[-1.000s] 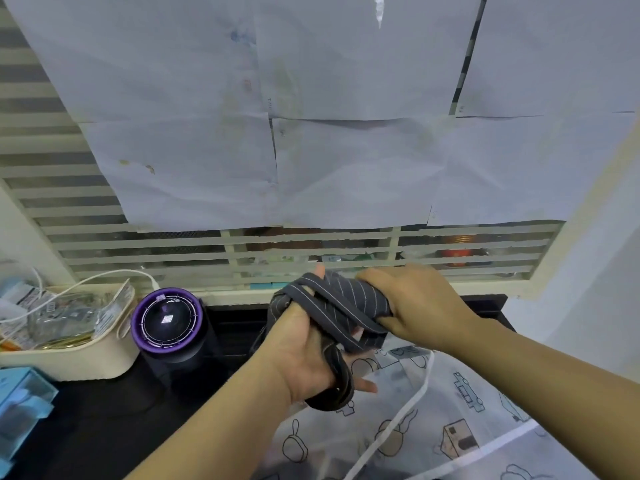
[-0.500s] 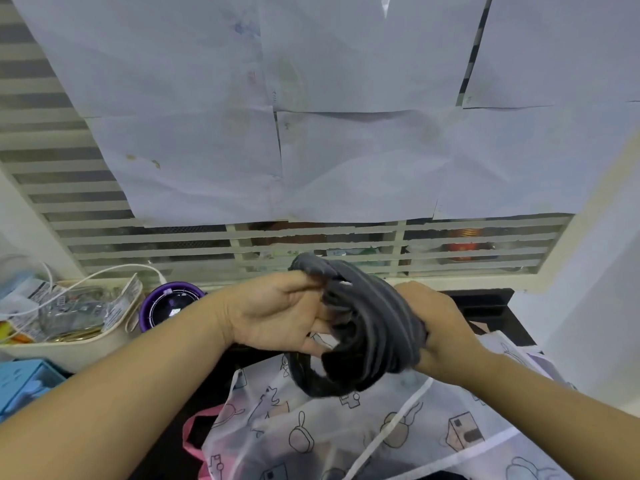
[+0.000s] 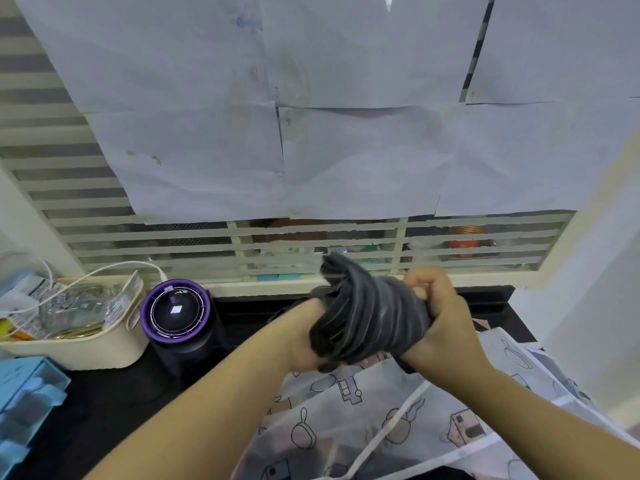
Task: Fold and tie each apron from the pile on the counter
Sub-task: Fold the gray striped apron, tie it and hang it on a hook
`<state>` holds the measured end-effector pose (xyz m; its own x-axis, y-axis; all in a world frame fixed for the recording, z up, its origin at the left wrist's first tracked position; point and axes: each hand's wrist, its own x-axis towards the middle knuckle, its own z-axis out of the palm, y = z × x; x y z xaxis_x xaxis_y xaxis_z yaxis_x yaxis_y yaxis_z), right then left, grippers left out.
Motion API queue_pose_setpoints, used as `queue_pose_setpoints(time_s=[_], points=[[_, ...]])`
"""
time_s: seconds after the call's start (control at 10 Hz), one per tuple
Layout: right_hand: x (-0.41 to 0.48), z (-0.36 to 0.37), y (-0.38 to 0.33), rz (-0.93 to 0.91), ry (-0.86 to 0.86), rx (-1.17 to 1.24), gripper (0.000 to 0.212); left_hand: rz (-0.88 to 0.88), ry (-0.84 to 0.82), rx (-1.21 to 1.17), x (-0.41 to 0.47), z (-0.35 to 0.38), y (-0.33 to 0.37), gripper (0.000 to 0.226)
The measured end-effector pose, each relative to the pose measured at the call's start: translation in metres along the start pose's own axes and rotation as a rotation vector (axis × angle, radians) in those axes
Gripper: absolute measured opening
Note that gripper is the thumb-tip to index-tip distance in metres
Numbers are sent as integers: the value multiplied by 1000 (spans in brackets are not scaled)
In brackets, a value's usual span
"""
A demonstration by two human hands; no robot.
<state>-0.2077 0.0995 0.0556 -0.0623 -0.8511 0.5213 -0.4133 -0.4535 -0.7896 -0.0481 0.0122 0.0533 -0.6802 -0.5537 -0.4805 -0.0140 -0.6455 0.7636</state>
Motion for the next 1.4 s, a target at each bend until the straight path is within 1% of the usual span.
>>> queue_pose_setpoints(time_s=[0.1,0.2,0.3,0.4,0.5,0.6,0.7,0.8,0.9,1.0,1.1,1.2,1.3,1.4], points=[[-3,-3,-3,52,104,138,72,66,-95,-90,2,-20,3,38],[3,2,-10,155,172,114,69,97,-228,-276,3,-37,0,75],[12,5,-9,395,255,233,41,154,-310,-425,6,-36,0,112],[15,7,-8,512,197,535,40,85,-226,-636,10,-21,1,105],[16,12,-19,546,130,726,36,19,-85,-654,14,3,-14,69],[17,7,-22,594,155,929,18,116,-64,-706,8,12,-20,55],[16,3,-20,745,332,1162,16,449,26,-622,-2,13,-13,44],[20,4,-21,834,371,1273,17,654,75,-383,-17,26,-10,59],[18,1,-17,865,339,1200,14,774,152,-218,-26,30,-6,58],[18,-7,-14,808,177,1194,39,852,92,-241,-38,36,6,29],[26,-14,-27,827,149,843,52,836,81,-280,-47,43,12,33],[31,-16,-26,784,119,682,57,804,120,-8,-49,37,12,43],[25,-20,-19,740,-13,636,30,727,106,197,-50,24,12,55],[27,-24,-17,597,-232,446,25,533,21,341,-46,15,3,50]])
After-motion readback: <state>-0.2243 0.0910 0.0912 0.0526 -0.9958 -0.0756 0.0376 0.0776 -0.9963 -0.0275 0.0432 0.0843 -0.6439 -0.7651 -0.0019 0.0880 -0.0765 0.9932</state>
